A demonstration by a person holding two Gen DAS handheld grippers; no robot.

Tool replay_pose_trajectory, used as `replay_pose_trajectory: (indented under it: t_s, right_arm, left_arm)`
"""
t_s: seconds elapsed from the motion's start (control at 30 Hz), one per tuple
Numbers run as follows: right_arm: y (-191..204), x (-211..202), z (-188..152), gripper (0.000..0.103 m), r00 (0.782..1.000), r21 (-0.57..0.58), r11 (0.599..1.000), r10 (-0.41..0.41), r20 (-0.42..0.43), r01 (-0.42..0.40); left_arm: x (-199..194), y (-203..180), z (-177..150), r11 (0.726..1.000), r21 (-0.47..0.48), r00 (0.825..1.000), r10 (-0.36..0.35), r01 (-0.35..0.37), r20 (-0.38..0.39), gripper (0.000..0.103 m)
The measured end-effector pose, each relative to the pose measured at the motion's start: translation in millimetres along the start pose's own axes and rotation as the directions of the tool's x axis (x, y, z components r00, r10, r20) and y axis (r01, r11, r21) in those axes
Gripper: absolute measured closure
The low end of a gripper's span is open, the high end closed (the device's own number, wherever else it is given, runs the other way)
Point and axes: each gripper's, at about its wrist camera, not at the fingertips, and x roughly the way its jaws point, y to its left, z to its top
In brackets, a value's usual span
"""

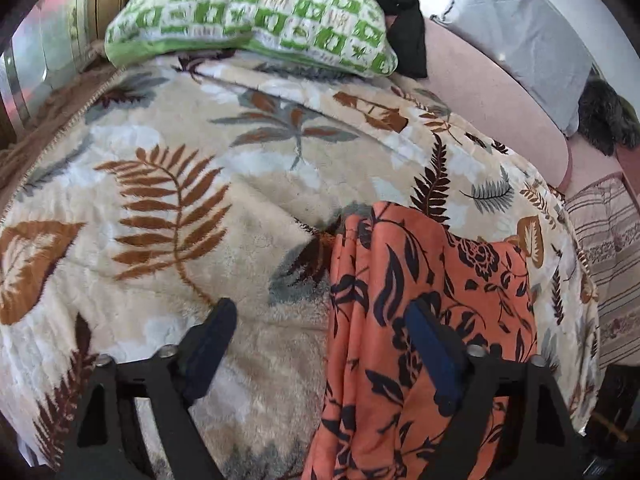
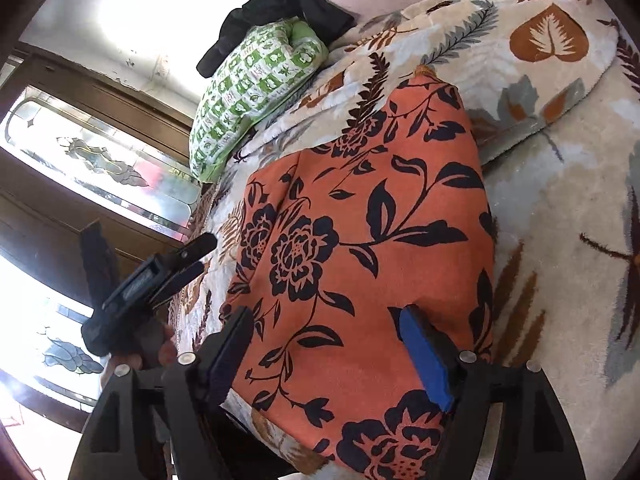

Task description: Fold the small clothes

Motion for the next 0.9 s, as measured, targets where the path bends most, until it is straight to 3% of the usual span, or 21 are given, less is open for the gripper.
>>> replay_pose_trajectory:
  t_s: [0.07,0.23,0.27,0.37,0.43,0.6,0.83,0.9]
  right_arm:
    - [-2,1,1,0.024,1.000,-0.015,1.000,0.009,-0.013,-0.009]
    - [-8,2,2,0.024,0.998,-0.003,0.999,0.054,-0.011,-0.054]
    - [-8,2,2,0.024,0.998,-0.007,0.998,0.058,-0.014,-0.058]
    - [-8,2,3,0.024,0.998,-0.016,0.998,0.063,-0.026,-0.064]
    - [-8,3,4,0.024,0.997,-0.021,0.997,0.071,-0.031,-0.071]
    - [-10,2,1,0.024,0.997,-0.019,0.997,0.071,-0.020,-0.071]
    - [-8,0,1,0.024,0.998,-0.010,0.998,0.056,-0.016,-0.056]
    - [-8,0,3,0.024,0.999,0.018,0.999,0.052,-0.011,-0.051]
  left_arm:
    - [9,-1,14,1.000,-0.003,0.999,-0.017,0.016,-0.043,0.045]
    - [16,-24,22,0.992,0.046,0.991,-0.117,0.121,-0.070,0.045]
    - [20,-28,24,0.991,0.060,0.991,-0.116,0.121,-0.070,0.044]
    - [53,-12,35,0.998,0.060,0.995,0.040,-0.035,-0.091,0.048]
    - [69,6,38,1.000,-0.020,0.993,-0.008,0.005,-0.121,0.042]
    - [41,-21,33,0.992,0.093,0.995,0.089,-0.085,-0.043,0.042]
    - [-37,-19,-15,0.995,0.095,0.999,0.017,-0.022,0.049,0.041]
    - [-48,-22,-37,0.994,0.105,0.998,0.010,-0.018,0.067,0.035]
